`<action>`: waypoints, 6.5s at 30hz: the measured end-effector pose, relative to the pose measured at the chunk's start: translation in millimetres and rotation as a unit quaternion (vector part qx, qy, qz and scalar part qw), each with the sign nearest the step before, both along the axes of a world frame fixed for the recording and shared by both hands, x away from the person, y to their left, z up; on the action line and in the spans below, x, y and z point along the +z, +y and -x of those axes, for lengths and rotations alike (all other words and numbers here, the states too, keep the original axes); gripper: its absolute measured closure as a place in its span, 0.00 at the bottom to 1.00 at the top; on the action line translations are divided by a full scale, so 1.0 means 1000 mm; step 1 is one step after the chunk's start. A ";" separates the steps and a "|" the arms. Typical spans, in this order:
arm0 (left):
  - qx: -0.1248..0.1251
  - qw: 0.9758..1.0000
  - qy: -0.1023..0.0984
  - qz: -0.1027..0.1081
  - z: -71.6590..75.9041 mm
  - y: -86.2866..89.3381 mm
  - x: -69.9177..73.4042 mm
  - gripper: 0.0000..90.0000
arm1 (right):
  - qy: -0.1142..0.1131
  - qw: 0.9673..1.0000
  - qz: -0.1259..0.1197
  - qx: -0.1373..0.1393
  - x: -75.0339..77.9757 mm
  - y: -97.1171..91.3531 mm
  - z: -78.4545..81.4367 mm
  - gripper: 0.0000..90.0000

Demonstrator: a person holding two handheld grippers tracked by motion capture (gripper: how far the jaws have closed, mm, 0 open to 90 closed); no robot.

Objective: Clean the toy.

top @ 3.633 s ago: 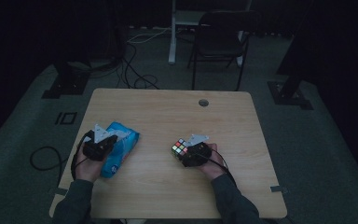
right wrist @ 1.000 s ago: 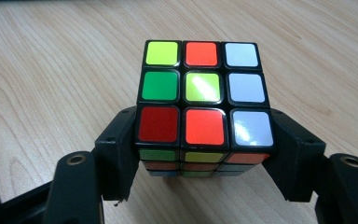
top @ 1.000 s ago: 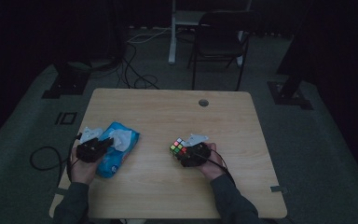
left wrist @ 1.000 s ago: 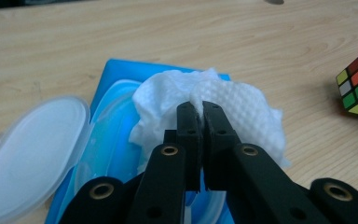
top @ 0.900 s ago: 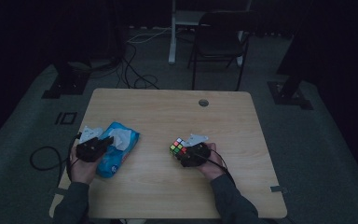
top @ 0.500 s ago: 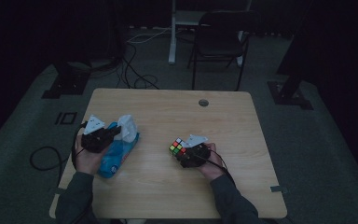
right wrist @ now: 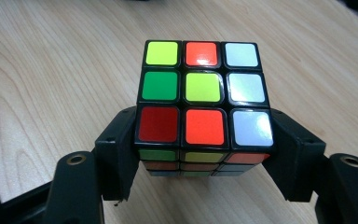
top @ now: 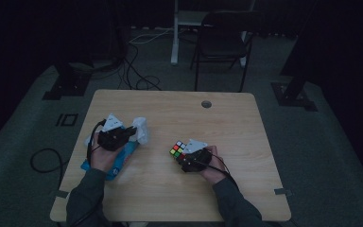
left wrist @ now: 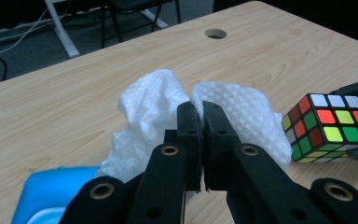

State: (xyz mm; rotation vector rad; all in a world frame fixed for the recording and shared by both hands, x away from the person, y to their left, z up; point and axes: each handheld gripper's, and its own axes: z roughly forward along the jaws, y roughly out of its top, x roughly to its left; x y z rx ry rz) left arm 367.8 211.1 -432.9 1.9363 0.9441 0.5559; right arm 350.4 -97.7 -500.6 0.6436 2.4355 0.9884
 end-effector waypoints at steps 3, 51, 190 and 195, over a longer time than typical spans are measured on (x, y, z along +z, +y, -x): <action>-0.010 1.000 0.000 -0.003 -0.004 -0.008 0.000 0.98 | -0.007 1.000 0.003 0.002 0.000 0.001 0.001 0.38; -0.204 0.972 0.073 -0.089 -0.050 -0.161 -0.023 0.97 | -0.106 0.991 0.074 0.014 0.000 0.018 0.018 0.38; -0.175 0.980 -0.021 -0.097 -0.001 -0.132 -0.004 0.97 | -0.121 0.992 0.026 -0.004 0.010 0.007 0.018 0.38; -0.182 0.978 -0.020 -0.103 0.005 -0.133 -0.008 0.97 | -0.111 0.994 0.015 -0.013 0.012 0.003 0.015 0.38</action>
